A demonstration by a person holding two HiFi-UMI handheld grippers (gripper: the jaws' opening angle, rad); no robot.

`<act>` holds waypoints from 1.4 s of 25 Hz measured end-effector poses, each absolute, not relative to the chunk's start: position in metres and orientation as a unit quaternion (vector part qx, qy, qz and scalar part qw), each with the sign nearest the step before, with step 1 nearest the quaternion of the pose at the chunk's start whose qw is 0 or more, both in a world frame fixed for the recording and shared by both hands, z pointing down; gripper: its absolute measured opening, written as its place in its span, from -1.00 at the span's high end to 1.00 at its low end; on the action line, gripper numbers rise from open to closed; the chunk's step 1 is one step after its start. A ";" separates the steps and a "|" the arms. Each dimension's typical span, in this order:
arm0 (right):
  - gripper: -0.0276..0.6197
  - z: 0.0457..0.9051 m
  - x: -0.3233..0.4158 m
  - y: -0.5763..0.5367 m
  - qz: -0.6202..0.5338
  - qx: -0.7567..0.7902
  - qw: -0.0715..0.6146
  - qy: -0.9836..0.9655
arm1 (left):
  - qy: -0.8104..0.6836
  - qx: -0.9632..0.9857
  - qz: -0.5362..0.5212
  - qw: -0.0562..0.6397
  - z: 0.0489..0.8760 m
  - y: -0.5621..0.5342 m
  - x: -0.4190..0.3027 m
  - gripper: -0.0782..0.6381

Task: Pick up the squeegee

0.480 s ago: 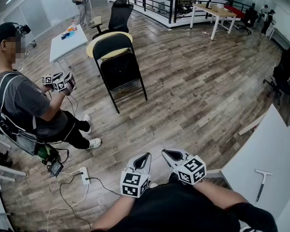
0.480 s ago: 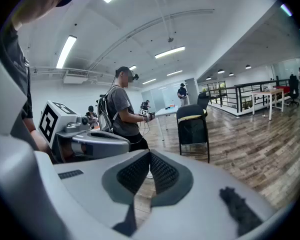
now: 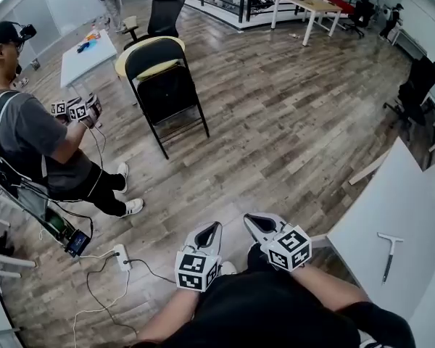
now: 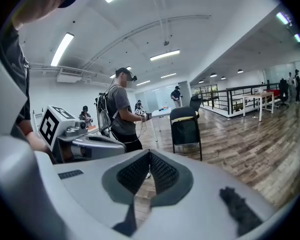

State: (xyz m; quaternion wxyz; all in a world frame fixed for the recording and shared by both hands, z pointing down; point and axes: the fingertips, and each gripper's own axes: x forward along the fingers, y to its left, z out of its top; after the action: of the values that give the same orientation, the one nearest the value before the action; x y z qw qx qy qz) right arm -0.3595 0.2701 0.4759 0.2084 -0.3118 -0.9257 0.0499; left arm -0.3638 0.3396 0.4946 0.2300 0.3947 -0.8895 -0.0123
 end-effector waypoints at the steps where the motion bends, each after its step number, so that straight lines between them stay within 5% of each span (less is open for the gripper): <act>1: 0.90 0.474 -0.357 0.267 0.051 -0.307 0.208 -0.927 | -0.887 0.400 -0.013 0.230 0.493 0.336 -0.363 0.76; 18: 0.90 0.463 -0.312 0.196 0.058 -0.247 0.197 -0.947 | -0.858 0.466 0.013 0.216 0.479 0.261 -0.335 0.76; 35: 0.90 0.471 -0.171 0.063 0.076 -0.207 0.194 -0.956 | -0.852 0.480 0.015 0.207 0.480 0.132 -0.218 0.76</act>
State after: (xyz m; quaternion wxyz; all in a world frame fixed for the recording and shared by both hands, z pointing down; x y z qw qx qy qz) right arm -0.1709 0.0631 0.4713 0.1945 -0.2067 -0.9559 0.0758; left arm -0.2182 0.1317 0.4800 0.2073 0.4802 -0.8522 0.0154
